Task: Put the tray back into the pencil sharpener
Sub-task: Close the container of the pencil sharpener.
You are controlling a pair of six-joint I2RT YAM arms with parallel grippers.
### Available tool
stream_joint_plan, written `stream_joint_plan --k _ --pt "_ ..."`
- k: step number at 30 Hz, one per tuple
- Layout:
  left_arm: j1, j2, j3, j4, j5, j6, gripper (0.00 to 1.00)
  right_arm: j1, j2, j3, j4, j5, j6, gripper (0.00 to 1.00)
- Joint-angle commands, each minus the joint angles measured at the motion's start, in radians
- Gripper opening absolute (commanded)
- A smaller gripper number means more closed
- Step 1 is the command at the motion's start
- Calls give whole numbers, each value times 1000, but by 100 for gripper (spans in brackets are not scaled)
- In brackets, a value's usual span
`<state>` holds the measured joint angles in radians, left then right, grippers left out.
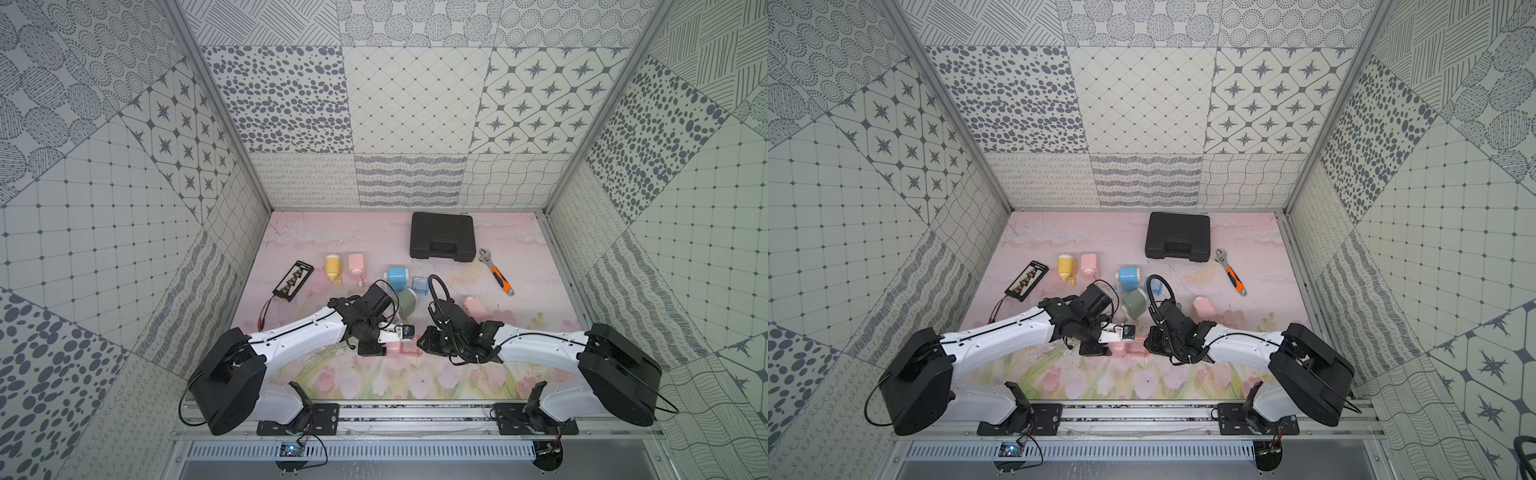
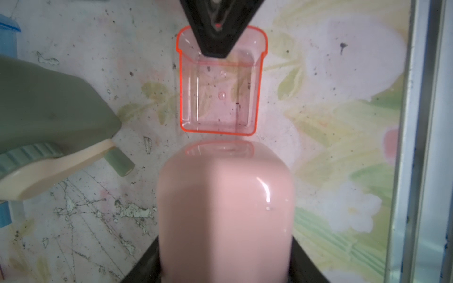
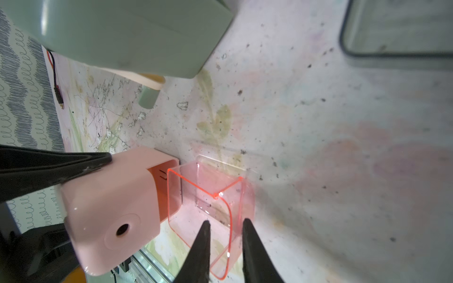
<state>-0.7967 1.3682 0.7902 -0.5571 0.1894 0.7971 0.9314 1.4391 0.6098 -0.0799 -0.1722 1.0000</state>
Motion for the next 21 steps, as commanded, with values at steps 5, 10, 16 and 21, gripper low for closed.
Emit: stream_joint_plan --k 5,10,16,21 --pt "-20 23 5 100 -13 -53 31 17 48 43 110 -44 -6 23" --pt "-23 25 3 101 -13 -50 31 17 62 38 166 -63 4 23" --pt "-23 23 1 100 -27 -61 31 17 80 31 212 -84 28 21" --pt "-22 18 -3 132 -16 -76 30 17 76 -15 325 -112 69 21"
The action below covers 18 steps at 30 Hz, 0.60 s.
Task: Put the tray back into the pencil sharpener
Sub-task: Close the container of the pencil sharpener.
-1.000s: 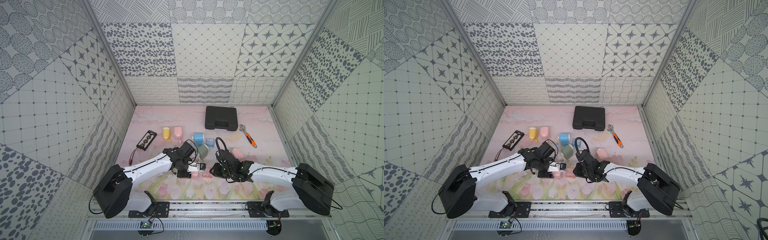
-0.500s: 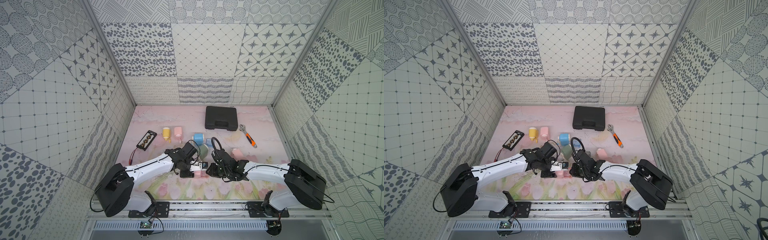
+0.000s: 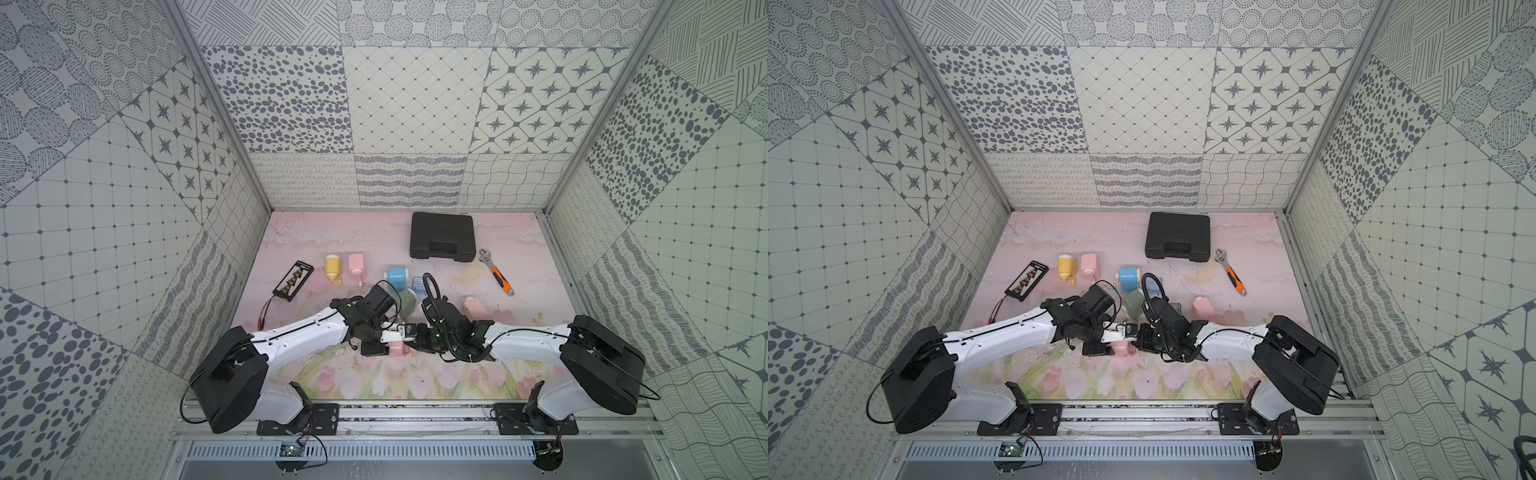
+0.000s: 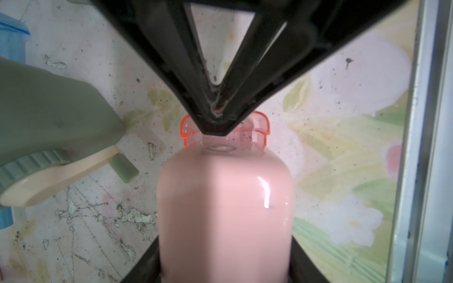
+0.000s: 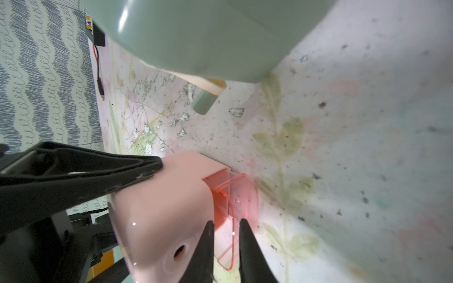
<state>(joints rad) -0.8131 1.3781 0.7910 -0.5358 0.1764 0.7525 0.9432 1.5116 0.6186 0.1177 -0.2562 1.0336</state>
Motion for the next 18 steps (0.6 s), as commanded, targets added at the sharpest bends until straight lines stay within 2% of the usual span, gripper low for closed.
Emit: stream_joint_plan --k 1,5,9,14,18 --pt "-6 9 -4 111 -2 -31 29 4 -5 -33 142 -27 40 24" --pt "-6 6 -6 108 -12 -34 26 -8 -85 -73 98 33 43 28" --pt "-6 1 -7 108 -6 -35 23 -9 -151 -66 -95 142 17 25" --pt "-6 4 -4 109 -8 -41 20 11 -88 -28 -123 131 -6 19" --pt "-6 4 -7 108 -6 -47 19 26 -18 -4 -56 94 -5 17"
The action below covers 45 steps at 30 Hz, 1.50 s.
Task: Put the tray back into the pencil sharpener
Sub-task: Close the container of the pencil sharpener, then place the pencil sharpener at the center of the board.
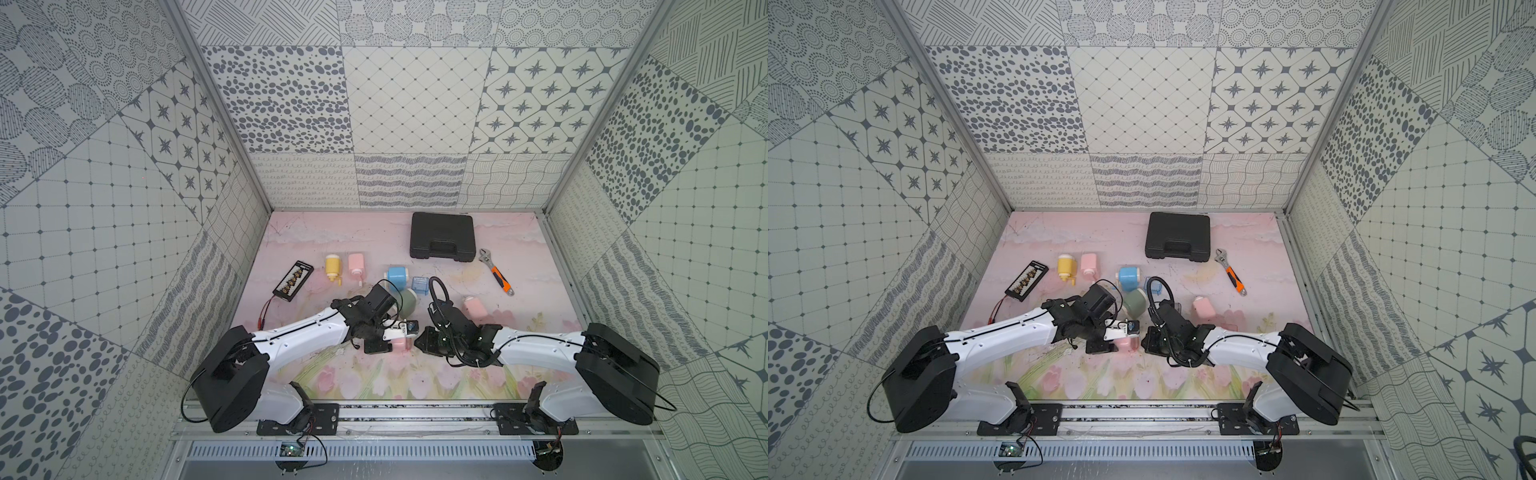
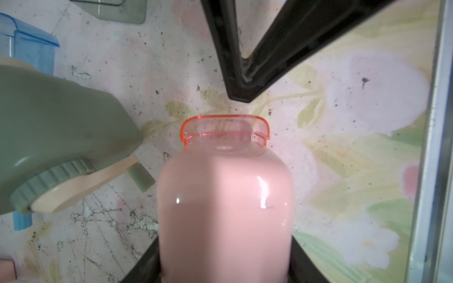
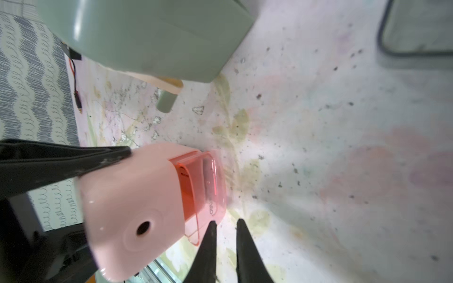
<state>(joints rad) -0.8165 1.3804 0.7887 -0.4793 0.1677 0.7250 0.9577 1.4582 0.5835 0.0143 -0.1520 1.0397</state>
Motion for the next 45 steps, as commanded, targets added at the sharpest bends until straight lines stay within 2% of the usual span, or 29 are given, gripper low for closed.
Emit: stream_joint_plan --k 1,7,17,22,24,26,29,31,36,38,41,43,45 --pt "-3 2 -6 51 5 -21 19 14 52 32 81 -24 -5 17" --pt "-3 9 -4 57 11 -25 18 15 102 10 208 -63 27 17" --pt "-3 8 -1 61 13 -33 16 13 86 -10 234 -44 19 19" --pt "-3 -28 16 -6 -11 -93 7 13 -37 -39 111 39 6 24" --pt "-4 -68 18 -35 -24 -155 0 13 -119 -71 44 99 -2 25" --pt "-12 -126 23 -63 -37 -235 0 13 -203 -118 28 150 -2 27" --pt "-13 -224 25 -100 -105 -386 0 12 -324 -186 27 201 11 28" --pt "-13 -289 34 -125 -216 -507 0 12 -394 -207 6 226 5 29" --pt "-8 -396 85 -192 -484 -675 0 13 -495 -216 -36 283 -7 30" --pt "7 -401 121 -220 -559 -715 0 10 -501 -206 -55 292 -16 30" --pt "69 -392 171 -262 -603 -752 0 11 -489 -180 -78 287 -31 30" --pt "161 -387 191 -277 -584 -776 0 10 -476 -170 -75 276 -39 30" --pt "274 -386 204 -287 -514 -779 0 10 -463 -173 -61 269 -43 30"
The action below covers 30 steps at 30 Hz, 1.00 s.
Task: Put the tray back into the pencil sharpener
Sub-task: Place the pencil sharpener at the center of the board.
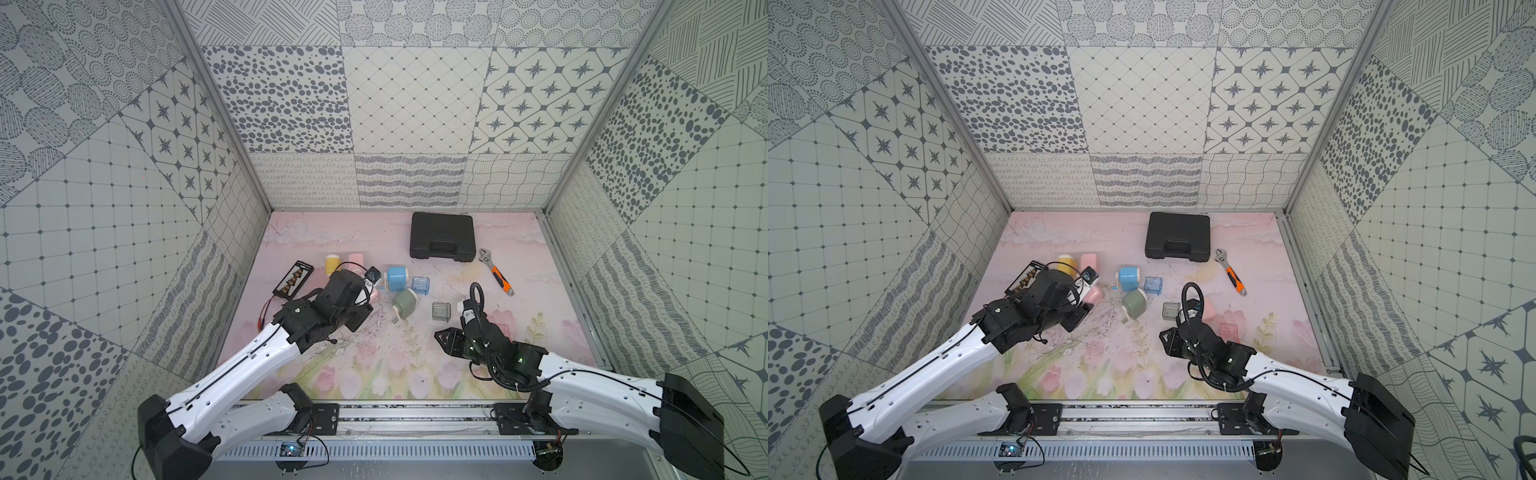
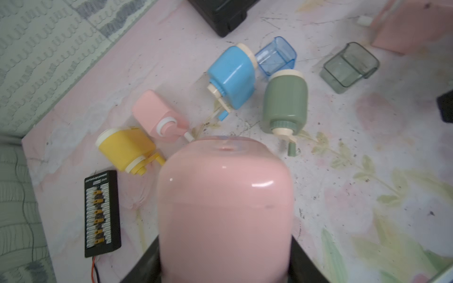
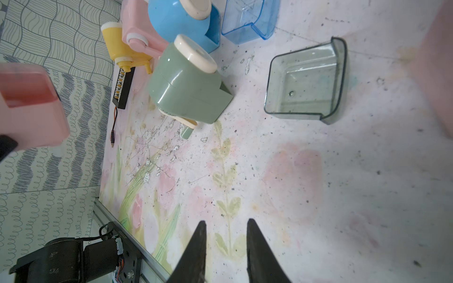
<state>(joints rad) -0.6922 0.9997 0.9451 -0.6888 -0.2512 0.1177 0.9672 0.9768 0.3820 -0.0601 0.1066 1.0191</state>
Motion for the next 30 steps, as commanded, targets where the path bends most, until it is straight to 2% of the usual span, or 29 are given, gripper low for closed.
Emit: stream_joint_plan --k 1,7,11,15,22,30 --pt "204 -5 58 -84 -82 -178 0 1 23 25 21 10 -22 30" --pt "506 3 25 -26 23 -197 0 -6 85 24 97 -9 -33 30" --pt "627 70 -18 13 89 -202 0 -9 140 60 101 -38 -61 30" --pt "639 180 -7 25 83 -199 0 -10 163 66 121 -59 -66 30" --pt "651 424 99 15 23 -160 0 -10 129 37 101 -74 -69 30" --pt "665 600 164 68 103 -167 0 -8 67 21 69 -61 -66 31"
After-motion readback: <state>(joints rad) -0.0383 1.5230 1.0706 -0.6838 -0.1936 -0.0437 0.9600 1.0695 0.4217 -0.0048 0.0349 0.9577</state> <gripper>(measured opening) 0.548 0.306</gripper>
